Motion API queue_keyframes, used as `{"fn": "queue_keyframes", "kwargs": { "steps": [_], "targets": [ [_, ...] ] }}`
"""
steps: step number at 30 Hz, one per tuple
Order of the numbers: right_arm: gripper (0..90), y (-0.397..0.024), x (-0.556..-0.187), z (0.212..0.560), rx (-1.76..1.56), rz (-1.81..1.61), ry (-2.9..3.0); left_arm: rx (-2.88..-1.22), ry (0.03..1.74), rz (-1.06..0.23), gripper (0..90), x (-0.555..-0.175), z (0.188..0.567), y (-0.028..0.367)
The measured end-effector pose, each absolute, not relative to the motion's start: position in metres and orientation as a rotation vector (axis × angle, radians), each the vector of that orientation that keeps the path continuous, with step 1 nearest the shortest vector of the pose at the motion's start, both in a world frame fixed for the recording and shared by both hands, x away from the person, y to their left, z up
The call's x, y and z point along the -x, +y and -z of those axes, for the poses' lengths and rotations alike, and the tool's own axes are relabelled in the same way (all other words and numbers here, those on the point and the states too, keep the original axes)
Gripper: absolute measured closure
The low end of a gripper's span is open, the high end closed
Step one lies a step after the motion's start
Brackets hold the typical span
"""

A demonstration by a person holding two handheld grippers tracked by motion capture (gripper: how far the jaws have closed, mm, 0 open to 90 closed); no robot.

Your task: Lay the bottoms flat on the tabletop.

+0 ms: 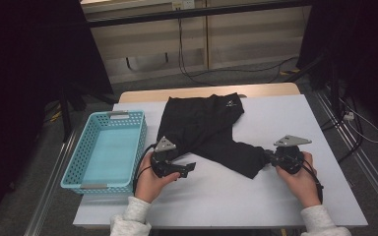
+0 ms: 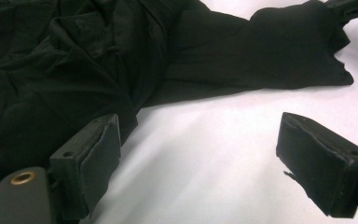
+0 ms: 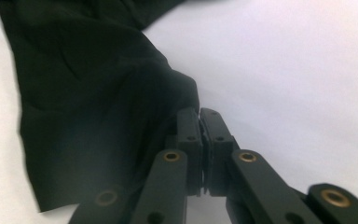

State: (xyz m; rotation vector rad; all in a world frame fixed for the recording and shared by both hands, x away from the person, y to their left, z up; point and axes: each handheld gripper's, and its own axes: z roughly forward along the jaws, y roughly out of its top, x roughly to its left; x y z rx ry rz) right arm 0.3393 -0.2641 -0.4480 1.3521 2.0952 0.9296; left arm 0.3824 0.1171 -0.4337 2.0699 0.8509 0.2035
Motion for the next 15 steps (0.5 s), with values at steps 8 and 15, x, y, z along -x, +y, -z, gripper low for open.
{"fn": "queue_keyframes", "kwargs": {
  "steps": [8, 15],
  "targets": [
    [60.0, -0.250, -0.330, 0.436, -1.276, -0.962, 2.099, -2.078, 0.846, -0.195, 13.7, -0.382, 0.435, 0.115],
    [57.8, -0.204, -0.316, 0.447, -1.114, -0.978, 2.308, -2.067, 0.844, -0.196, 13.7, -0.380, 0.433, 0.115]
  ]
}}
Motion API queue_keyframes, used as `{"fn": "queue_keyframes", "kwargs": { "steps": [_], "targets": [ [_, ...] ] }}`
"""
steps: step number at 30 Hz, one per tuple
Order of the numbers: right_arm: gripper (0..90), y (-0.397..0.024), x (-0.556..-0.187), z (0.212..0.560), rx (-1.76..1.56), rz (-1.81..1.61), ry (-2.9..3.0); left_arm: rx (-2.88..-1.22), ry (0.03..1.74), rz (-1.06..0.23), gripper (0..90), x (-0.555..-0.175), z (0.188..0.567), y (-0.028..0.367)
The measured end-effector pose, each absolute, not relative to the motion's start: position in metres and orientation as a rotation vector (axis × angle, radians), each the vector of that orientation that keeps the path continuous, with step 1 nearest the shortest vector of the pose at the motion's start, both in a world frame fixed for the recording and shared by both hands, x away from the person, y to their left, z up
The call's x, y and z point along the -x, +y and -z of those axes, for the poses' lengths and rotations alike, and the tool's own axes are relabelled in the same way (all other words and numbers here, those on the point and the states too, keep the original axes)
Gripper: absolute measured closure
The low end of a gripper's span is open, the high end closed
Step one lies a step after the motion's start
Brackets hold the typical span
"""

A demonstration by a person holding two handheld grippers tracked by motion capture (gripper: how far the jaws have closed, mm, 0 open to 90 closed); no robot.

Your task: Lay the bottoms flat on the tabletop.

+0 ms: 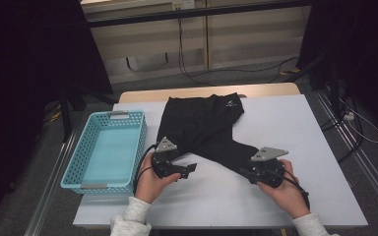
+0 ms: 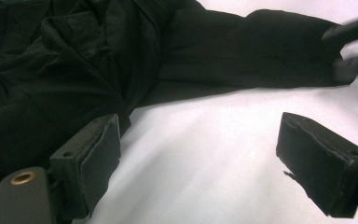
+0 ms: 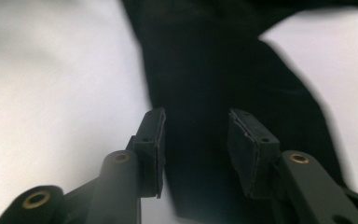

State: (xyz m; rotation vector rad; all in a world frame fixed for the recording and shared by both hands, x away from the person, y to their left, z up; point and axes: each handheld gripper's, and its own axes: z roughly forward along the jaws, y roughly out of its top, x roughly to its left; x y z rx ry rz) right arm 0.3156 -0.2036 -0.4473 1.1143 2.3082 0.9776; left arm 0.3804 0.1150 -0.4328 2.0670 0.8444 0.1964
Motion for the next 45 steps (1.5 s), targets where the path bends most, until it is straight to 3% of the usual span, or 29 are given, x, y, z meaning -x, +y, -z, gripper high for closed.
{"fn": "queue_keyframes", "kwargs": {
  "steps": [3, 5, 6, 9, 26, 30, 32, 35, 40, 45],
  "targets": [
    [63.0, -0.199, -0.317, 0.456, -1.112, -0.953, 2.342, -2.070, 0.841, -0.198, 13.7, -0.380, 0.432, 0.116],
    [75.3, -0.199, -0.318, 0.459, -1.118, -0.978, 2.359, -2.072, 0.842, -0.199, 13.7, -0.380, 0.432, 0.116],
    [87.3, -0.200, -0.319, 0.458, -1.130, -0.970, 2.357, -2.068, 0.845, -0.199, 13.7, -0.380, 0.432, 0.116],
    [89.9, -0.201, -0.319, 0.457, -1.140, -0.972, 2.376, -2.074, 0.846, -0.198, 13.7, -0.380, 0.433, 0.117],
    [90.0, -0.151, -0.290, 0.451, -1.020, -1.163, 2.576, -2.067, 0.858, -0.186, 13.7, -0.374, 0.432, 0.122],
    [73.8, -0.150, -0.289, 0.447, -1.029, -1.161, 2.535, -2.072, 0.854, -0.178, 13.7, -0.372, 0.431, 0.122],
    [62.9, -0.160, -0.294, 0.441, -1.075, -1.177, 2.462, -2.067, 0.851, -0.183, 13.7, -0.371, 0.430, 0.122],
    [53.6, -0.183, -0.303, 0.435, -1.169, -1.188, 2.349, -2.071, 0.853, -0.187, 13.7, -0.372, 0.430, 0.124],
    [55.6, -0.217, -0.319, 0.439, -1.304, -1.104, 2.217, -2.076, 0.858, -0.186, 13.7, -0.373, 0.433, 0.124],
    [63.2, -0.228, -0.324, 0.447, -1.341, -1.049, 2.214, -2.077, 0.850, -0.188, 13.7, -0.372, 0.432, 0.123]
  ]
}}
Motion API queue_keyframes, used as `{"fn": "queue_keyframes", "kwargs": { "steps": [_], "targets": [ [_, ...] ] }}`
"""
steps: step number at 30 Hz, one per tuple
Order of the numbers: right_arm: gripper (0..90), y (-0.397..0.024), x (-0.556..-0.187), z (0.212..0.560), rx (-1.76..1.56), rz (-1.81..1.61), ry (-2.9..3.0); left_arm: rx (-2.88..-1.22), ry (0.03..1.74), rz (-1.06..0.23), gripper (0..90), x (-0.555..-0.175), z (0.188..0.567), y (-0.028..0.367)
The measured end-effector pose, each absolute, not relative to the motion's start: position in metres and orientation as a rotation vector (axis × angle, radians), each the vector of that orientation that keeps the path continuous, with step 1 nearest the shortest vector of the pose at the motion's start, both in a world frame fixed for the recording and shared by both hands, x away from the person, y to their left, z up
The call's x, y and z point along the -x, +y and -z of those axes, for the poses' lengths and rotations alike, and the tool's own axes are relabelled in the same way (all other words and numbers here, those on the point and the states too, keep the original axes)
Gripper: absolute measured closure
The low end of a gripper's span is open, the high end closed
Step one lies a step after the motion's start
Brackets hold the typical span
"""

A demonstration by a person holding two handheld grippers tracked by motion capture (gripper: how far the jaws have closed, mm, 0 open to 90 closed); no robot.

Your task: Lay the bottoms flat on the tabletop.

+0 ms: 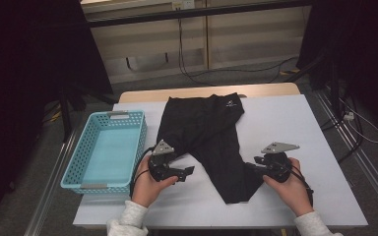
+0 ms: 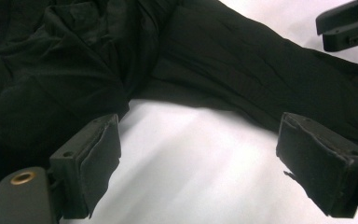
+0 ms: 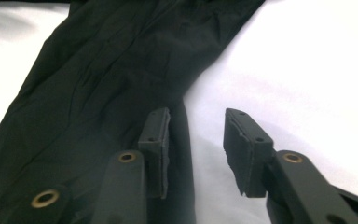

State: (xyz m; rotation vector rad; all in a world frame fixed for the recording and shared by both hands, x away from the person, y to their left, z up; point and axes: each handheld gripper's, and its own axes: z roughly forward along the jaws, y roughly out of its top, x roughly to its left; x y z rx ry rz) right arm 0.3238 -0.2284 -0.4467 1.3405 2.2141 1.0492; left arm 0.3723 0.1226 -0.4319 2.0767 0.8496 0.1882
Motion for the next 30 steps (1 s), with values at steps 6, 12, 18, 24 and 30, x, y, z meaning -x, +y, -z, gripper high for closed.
{"fn": "queue_keyframes", "kwargs": {
  "steps": [6, 12, 18, 24, 30],
  "targets": [
    [65.5, -0.226, -0.326, 0.452, -1.334, -1.001, 2.232, -2.081, 0.854, -0.186, 13.7, -0.372, 0.434, 0.121],
    [70.2, -0.221, -0.332, 0.457, -1.319, -0.984, 2.264, -2.085, 0.853, -0.186, 13.7, -0.372, 0.435, 0.121],
    [90.0, -0.219, -0.332, 0.458, -1.308, -1.008, 2.308, -2.083, 0.856, -0.185, 13.7, -0.372, 0.435, 0.121],
    [90.0, -0.229, -0.322, 0.454, -1.334, -0.994, 2.335, -2.081, 0.848, -0.187, 13.7, -0.373, 0.434, 0.120],
    [90.0, -0.240, -0.304, 0.450, -1.349, -0.955, 2.346, -2.061, 0.854, -0.199, 13.8, -0.373, 0.430, 0.123]
  ]
}}
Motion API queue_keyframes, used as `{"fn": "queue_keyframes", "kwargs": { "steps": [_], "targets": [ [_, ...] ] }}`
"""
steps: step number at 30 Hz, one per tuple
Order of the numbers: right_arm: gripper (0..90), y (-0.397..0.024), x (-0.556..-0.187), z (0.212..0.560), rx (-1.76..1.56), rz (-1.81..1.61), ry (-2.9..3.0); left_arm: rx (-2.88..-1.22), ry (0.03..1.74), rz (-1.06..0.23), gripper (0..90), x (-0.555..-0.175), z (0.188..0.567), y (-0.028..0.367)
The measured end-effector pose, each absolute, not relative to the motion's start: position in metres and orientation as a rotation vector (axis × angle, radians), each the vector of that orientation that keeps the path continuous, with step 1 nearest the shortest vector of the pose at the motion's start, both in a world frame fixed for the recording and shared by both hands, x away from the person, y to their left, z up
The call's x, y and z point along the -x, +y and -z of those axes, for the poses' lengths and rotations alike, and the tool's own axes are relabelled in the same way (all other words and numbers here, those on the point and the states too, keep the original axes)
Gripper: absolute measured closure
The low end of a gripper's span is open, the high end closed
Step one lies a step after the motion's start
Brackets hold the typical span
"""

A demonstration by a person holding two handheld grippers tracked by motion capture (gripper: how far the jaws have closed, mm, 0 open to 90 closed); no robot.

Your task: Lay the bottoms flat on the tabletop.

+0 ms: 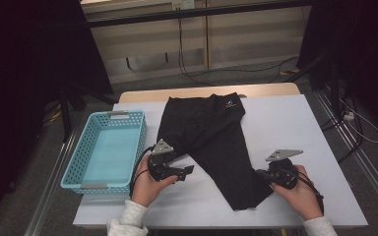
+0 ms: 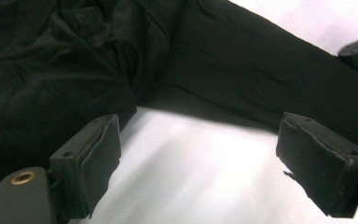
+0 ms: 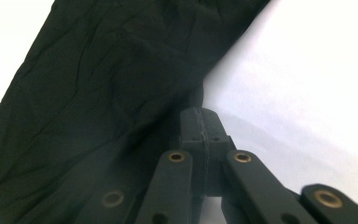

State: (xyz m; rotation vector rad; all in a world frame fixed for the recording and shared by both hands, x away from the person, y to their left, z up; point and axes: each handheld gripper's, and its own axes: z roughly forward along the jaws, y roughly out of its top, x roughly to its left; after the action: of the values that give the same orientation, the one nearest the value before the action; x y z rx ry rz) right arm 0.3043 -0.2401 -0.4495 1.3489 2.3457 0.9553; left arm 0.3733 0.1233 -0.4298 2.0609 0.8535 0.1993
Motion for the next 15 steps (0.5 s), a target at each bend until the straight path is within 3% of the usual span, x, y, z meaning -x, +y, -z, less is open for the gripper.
{"fn": "queue_keyframes", "kwargs": {
  "steps": [3, 13, 15],
  "targets": [
    [90.0, -0.240, -0.300, 0.449, -1.347, -0.939, 2.366, -2.065, 0.849, -0.191, 13.8, -0.373, 0.430, 0.122],
    [66.5, -0.229, -0.317, 0.445, -1.343, -1.023, 2.279, -2.076, 0.859, -0.189, 13.8, -0.372, 0.434, 0.123],
    [66.1, -0.225, -0.322, 0.448, -1.360, -0.994, 2.280, -2.081, 0.858, -0.188, 13.8, -0.371, 0.434, 0.123]
  ]
}}
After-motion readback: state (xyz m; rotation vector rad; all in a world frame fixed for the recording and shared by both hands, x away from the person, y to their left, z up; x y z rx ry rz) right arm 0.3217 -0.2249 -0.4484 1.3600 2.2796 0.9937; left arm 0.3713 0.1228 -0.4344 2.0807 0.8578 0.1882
